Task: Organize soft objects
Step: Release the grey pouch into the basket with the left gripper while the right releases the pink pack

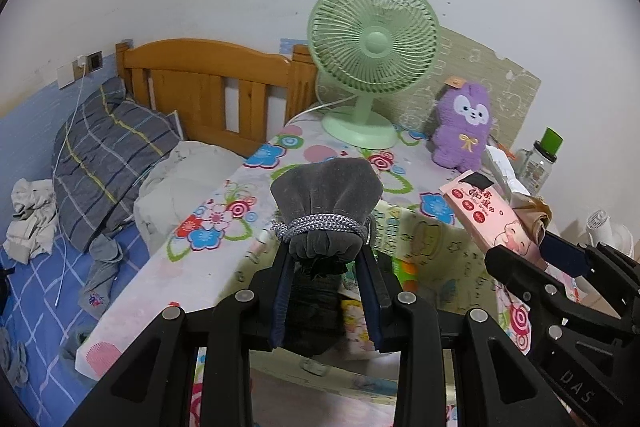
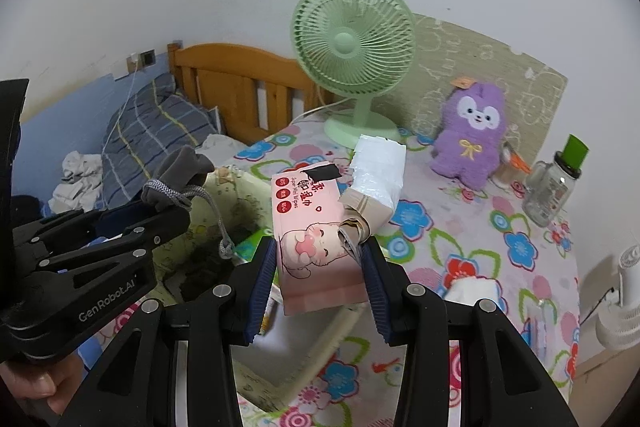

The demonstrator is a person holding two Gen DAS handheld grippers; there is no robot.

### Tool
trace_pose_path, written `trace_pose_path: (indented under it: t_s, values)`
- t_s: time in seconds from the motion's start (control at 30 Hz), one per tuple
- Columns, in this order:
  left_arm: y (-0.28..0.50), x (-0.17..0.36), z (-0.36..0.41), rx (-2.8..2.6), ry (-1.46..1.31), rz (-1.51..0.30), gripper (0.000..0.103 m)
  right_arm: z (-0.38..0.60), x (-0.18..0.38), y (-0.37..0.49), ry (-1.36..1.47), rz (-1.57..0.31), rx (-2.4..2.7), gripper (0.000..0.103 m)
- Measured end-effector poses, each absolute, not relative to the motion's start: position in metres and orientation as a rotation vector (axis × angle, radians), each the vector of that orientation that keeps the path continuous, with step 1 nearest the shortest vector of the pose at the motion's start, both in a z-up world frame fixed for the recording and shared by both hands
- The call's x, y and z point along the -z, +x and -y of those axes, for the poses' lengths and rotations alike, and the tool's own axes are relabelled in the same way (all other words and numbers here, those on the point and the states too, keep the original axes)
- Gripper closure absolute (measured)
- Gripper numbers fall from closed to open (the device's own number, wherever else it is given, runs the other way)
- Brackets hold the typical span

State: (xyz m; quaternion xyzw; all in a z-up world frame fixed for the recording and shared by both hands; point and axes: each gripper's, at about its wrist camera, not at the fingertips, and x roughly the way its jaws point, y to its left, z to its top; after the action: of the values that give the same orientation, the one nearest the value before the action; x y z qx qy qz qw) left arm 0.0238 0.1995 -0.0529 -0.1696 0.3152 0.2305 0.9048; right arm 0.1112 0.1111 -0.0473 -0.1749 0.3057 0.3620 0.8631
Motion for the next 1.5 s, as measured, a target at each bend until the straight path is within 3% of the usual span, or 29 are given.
trace_pose_path:
  t_s: [1.0,1.07,1.17,1.2,1.27,1.33,1.5]
  values:
    - [0.025,0.060,-0.221,-0.528,-0.367,-0.668,0.070,-0.139,0.061,0.115,-0.398,-0.675,-0.814,0.057]
    - [0.026,0.059,-0.221,-0.532,-0.364,-0.667,0.067,-0.139,0.061,0.116,-0.396,-0.679,-0.817,0.057]
    - [0.025,0.059,-0.222,-0.540,-0.357,-0.665,0.054,-0.138,0.062,0.117,-0.379,-0.689,-0.832,0.055]
    - [0.025,0.058,-0.222,-0.539,-0.354,-0.664,0.046,-0.137,0.062,0.118,-0.376,-0.687,-0.836,0.050]
    - [0.024,0.058,-0.222,-0.529,-0.356,-0.660,0.041,-0.137,0.062,0.118,-0.373,-0.682,-0.834,0.038]
    - [0.022,0.056,-0.222,-0.540,-0.355,-0.651,0.033,-0.135,0.061,0.118,-0.371,-0.672,-0.817,0.032]
    - [0.022,0.054,-0.222,-0.537,-0.358,-0.644,0.031,-0.129,0.058,0.120,-0.354,-0.667,-0.816,0.029]
